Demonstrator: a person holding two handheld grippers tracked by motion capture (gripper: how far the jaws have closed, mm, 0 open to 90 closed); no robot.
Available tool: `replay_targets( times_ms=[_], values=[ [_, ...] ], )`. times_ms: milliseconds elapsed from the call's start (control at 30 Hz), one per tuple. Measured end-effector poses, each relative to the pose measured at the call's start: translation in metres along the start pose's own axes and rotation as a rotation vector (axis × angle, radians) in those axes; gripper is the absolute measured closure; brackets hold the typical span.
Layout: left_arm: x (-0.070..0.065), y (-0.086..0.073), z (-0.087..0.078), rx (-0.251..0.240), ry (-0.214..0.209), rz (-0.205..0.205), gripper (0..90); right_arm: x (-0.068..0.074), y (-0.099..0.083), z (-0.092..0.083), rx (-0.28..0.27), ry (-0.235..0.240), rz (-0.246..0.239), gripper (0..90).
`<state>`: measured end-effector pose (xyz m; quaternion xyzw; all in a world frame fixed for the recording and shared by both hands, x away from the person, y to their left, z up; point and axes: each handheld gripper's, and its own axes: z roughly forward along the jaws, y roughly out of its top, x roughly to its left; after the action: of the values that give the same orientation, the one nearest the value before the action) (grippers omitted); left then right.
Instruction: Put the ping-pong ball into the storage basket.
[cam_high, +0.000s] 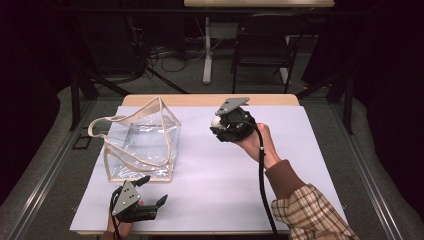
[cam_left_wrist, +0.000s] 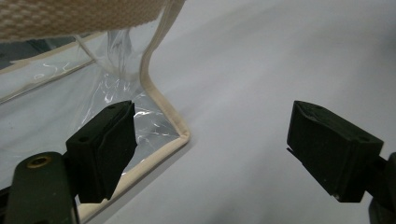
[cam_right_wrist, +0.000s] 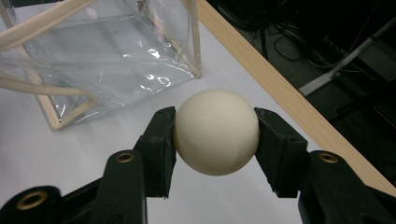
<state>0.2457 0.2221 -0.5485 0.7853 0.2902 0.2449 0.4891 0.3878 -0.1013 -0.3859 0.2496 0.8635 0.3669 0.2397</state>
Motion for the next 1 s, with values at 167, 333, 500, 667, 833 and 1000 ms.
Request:
replay_targets(
  times_ms=[167,333,500,667,833,1000],
  values=[
    [0.0,0.0,0.0,0.0,0.0,0.001,15.9,0.003,0.004,0.001,-0.002,0.005,-0.004,51.0],
    [0.0,0.0,0.0,0.0,-0.001,0.002,15.9,0.005,0.007,0.001,-0.002,0.008,-0.015,51.0],
    [0.0,0.0,0.0,0.001,0.002,0.002,15.9,0.007,0.009,0.002,-0.003,0.012,-0.021,51.0],
    [0.0,0.0,0.0,0.0,0.0,0.002,15.9,0.009,0.012,0.002,-0.005,0.016,-0.031,51.0],
    [0.0,0.0,-0.001,0.001,0.004,0.003,15.9,0.011,0.014,0.003,-0.005,0.019,-0.035,51.0],
    [0.0,0.0,0.0,0.0,0.004,0.0,15.9,0.012,0.017,0.004,-0.004,0.023,-0.041,51.0]
  ],
)
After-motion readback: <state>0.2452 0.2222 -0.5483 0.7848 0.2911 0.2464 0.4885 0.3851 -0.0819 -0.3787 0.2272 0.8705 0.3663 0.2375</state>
